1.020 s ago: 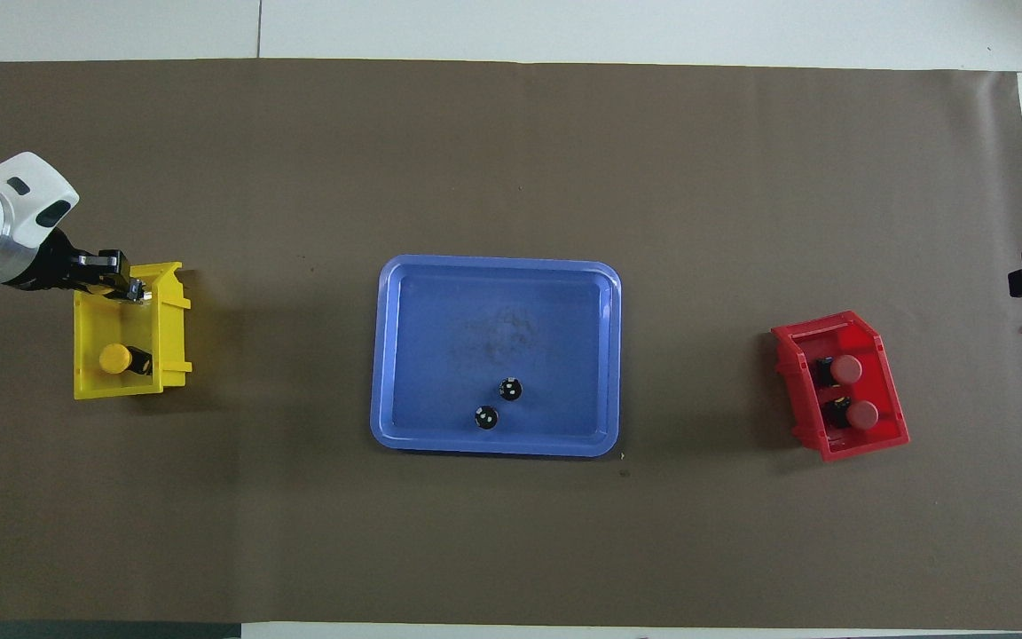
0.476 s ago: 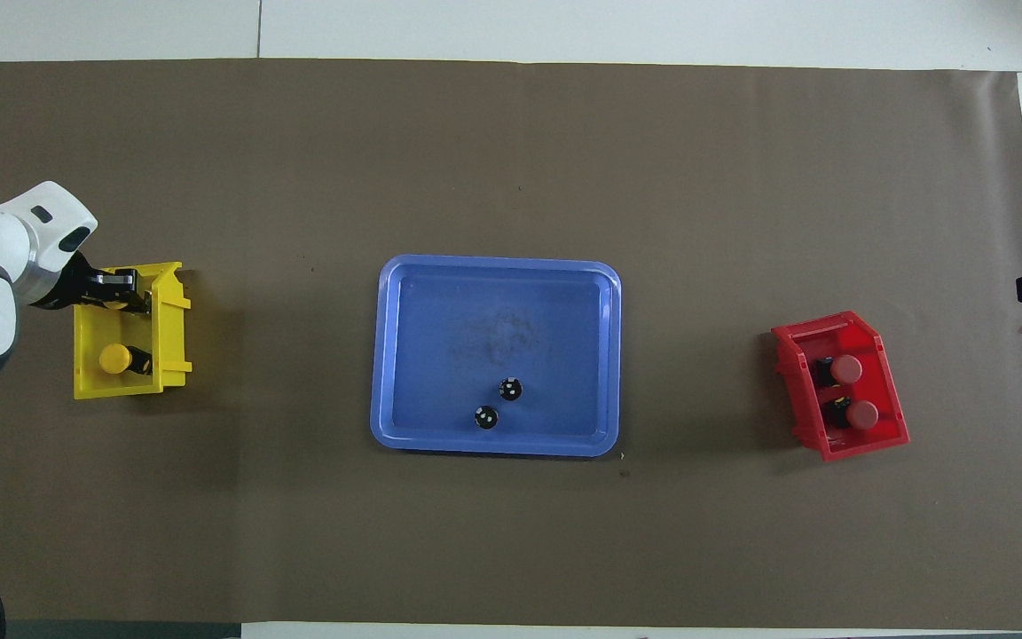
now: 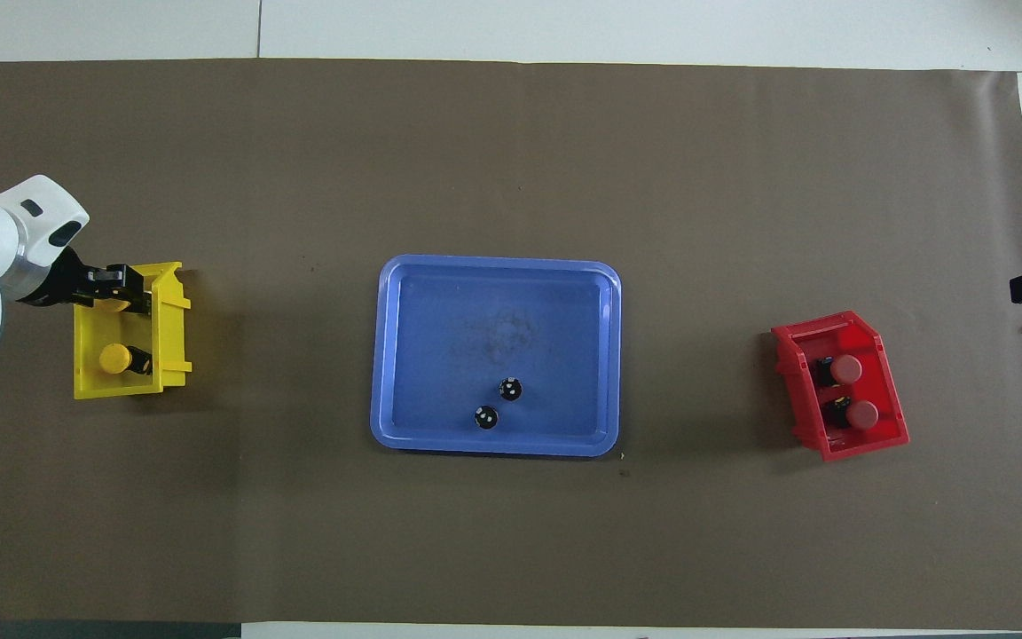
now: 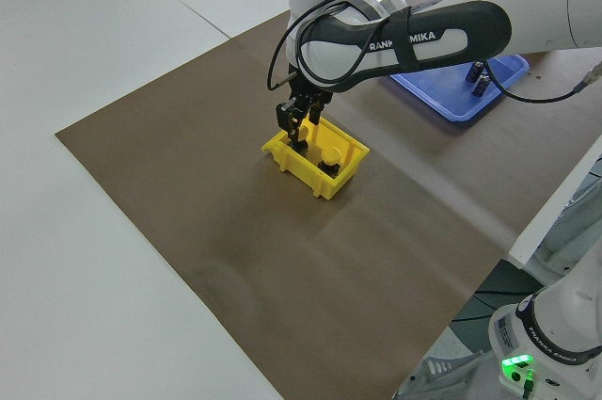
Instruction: Sort red and yellow buttons by color
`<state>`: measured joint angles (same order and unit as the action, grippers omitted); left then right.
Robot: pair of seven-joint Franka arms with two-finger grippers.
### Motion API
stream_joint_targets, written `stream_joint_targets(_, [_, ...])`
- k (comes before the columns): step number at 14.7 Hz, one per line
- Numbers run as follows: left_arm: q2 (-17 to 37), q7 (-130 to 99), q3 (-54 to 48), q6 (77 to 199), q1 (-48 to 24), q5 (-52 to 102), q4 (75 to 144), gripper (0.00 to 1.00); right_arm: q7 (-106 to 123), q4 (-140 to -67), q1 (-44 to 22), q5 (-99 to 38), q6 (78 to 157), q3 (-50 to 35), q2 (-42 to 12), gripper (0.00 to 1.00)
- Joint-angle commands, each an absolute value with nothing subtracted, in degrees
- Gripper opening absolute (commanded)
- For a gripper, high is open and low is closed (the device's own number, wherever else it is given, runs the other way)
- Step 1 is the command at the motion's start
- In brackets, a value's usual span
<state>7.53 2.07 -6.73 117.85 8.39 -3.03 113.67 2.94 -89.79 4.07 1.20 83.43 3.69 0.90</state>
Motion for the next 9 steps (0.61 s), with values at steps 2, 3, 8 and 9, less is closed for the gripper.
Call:
stream_joint_targets(2, [3.88,2.99,-7.12,112.24,7.91,-2.72,110.13,0.74,2.46,-88.95,4.22,0.97,82.71,3.52,0.61,1.0])
stream_joint_targets(3, [2.21,2.9,-7.29,111.71,7.91,-2.72,110.04,0.79,2.46,-88.95,4.22,0.97,82.53,3.52,0.62,1.0])
stream_joint_targets(8, [-0.79,2.99,-7.65,94.86,3.71,-2.55,97.85,0.89,2.55,-88.77,4.22,0.97,82.44,3.52,0.53,1.0])
stream_joint_targets(9, [-1.05,2.99,-7.65,93.01,3.17,-2.46,96.69,0.95,2.55,-88.77,4.22,0.97,82.44,3.52,0.53,1.0])
